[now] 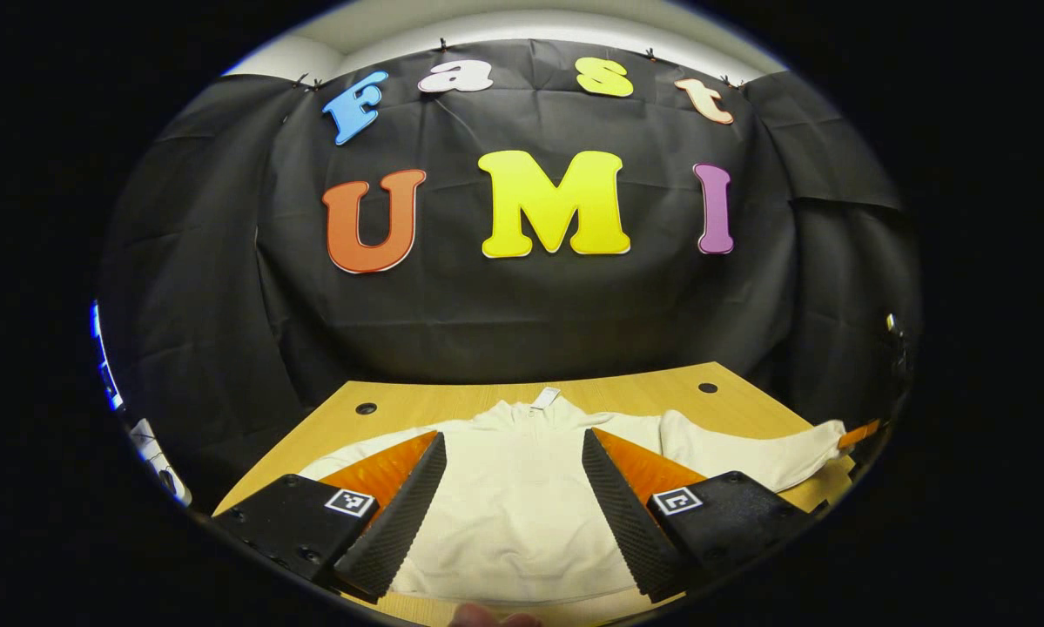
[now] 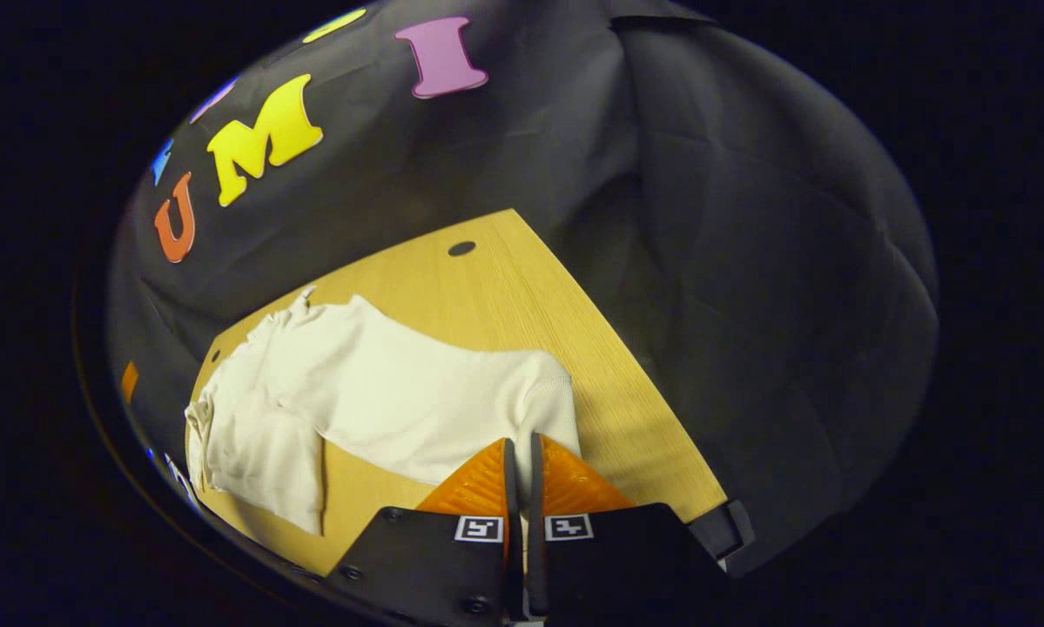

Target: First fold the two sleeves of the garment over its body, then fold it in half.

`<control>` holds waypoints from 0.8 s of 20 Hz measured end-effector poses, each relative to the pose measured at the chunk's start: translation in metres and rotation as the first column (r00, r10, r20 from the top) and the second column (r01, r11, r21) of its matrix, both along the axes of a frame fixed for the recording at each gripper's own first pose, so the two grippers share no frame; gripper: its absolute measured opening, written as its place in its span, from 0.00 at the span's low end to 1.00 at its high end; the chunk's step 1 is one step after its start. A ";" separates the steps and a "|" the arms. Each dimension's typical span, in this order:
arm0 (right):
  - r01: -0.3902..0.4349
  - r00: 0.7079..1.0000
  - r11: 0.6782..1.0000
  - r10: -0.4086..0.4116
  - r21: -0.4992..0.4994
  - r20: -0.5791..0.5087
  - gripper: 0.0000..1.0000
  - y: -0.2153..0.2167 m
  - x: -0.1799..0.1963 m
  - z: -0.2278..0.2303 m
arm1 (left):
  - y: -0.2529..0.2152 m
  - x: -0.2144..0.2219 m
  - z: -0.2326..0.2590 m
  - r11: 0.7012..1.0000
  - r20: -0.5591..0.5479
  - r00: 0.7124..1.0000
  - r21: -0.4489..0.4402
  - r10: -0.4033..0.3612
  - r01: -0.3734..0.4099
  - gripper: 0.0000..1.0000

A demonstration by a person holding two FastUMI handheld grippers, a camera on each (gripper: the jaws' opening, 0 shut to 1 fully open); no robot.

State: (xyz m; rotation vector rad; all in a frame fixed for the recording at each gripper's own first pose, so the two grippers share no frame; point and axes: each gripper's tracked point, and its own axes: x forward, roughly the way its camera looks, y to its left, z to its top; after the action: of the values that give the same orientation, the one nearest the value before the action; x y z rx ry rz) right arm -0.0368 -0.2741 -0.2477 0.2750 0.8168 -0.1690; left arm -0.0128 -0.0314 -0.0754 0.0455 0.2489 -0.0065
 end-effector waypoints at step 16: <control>-0.406 0.856 0.914 0.383 -0.007 0.348 0.02 0.239 0.146 0.205 | 0.137 -0.025 0.008 0.971 0.057 0.970 -0.031 0.238 -0.237 1.00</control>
State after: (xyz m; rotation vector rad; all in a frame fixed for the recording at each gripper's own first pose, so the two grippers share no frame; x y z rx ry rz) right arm 0.1093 -0.0349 -0.0431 0.1863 0.5153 0.2904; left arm -0.0383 0.1060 -0.0676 -0.0082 0.1930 0.2304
